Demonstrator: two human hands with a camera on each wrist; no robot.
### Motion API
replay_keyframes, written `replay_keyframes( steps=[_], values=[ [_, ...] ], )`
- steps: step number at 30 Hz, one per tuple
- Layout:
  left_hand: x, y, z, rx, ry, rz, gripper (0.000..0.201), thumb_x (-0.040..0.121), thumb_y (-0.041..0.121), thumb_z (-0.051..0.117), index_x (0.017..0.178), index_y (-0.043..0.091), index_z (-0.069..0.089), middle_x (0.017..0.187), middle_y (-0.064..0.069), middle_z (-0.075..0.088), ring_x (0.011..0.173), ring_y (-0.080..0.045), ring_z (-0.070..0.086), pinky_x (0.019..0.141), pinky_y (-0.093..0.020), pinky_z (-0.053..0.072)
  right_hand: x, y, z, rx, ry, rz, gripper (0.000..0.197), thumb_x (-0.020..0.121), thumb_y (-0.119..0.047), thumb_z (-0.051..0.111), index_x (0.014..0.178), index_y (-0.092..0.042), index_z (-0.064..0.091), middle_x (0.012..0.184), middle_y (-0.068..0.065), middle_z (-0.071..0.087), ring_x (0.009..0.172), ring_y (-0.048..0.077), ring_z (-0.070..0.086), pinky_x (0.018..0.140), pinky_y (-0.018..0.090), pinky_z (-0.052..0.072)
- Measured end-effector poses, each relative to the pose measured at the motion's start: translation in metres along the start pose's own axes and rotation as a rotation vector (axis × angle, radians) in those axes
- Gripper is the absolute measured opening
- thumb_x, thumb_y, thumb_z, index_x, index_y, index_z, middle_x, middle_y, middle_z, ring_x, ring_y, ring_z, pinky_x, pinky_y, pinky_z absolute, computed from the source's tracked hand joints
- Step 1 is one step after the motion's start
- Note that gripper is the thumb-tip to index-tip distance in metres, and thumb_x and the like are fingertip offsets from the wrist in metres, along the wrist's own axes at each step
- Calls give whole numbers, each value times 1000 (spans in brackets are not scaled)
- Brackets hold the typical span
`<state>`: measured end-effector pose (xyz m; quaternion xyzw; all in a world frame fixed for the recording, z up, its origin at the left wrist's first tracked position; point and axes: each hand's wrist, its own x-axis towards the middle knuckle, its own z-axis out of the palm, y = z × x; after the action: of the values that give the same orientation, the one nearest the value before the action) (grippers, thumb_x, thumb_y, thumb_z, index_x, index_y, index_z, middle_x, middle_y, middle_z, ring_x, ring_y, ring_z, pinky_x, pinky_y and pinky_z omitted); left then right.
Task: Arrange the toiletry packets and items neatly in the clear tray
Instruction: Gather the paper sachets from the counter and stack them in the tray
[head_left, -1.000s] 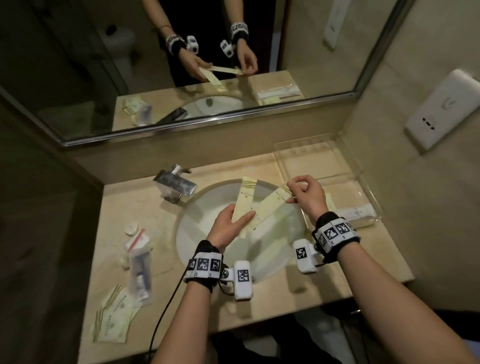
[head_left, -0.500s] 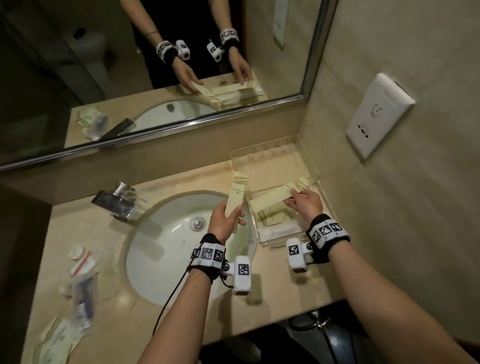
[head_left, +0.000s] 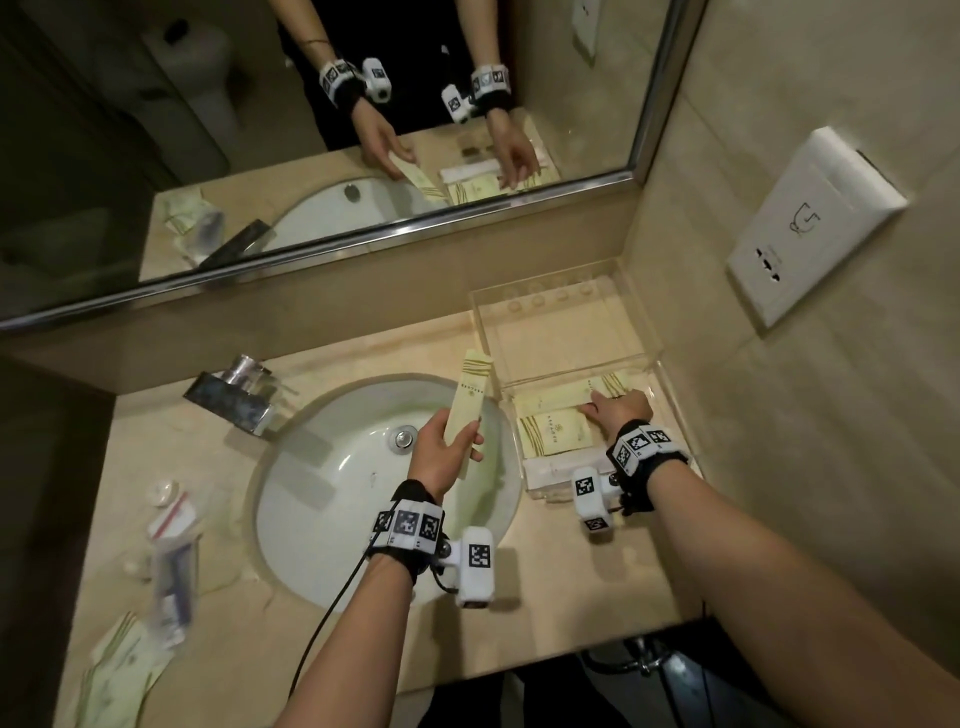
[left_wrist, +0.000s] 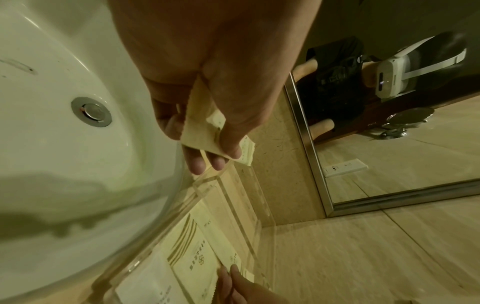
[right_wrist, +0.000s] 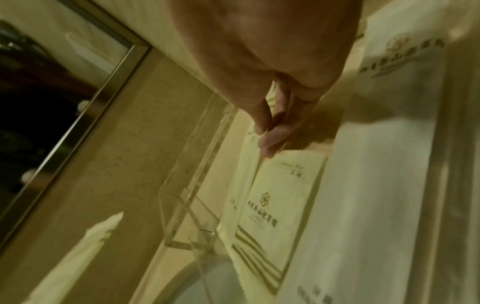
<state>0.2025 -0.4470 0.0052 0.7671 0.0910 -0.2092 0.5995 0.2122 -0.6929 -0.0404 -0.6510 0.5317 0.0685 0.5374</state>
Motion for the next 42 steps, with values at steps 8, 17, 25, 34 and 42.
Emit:
replay_keyframes(
  steps=[8,17,25,34,42],
  values=[
    [16,-1,5,54,-26,19,18,93,22,59,108,12,58,78,-1,66,57,-13,60,47,-21,41,1,-6,-1,-304,-6,-55,51,88,-30,70,120,7,57,121,21,64,111,36,62,88,38,50],
    [32,15,14,120,-181,78,20,91,19,62,108,9,65,78,-1,70,57,-19,60,49,-24,39,-9,-7,-7,38,-159,-204,40,86,-52,65,81,-13,64,81,7,69,58,18,57,53,30,45],
    [48,35,38,192,-345,94,33,83,18,72,108,-2,67,88,-12,74,54,-14,65,47,-20,48,-38,-30,-16,141,-499,-356,24,90,-27,68,107,-10,66,86,3,70,69,8,64,62,21,53],
    [62,20,41,247,-59,106,10,86,11,65,92,17,60,84,-2,65,64,-14,60,56,-25,48,4,1,-39,441,-24,8,49,97,-17,59,139,2,42,103,18,72,89,24,74,86,39,60],
    [61,15,49,346,-129,185,14,90,6,53,91,14,64,83,3,62,69,-15,56,63,-25,48,25,7,-36,394,72,83,23,94,-25,61,106,-5,56,97,13,75,88,23,74,88,41,59]
  ],
)
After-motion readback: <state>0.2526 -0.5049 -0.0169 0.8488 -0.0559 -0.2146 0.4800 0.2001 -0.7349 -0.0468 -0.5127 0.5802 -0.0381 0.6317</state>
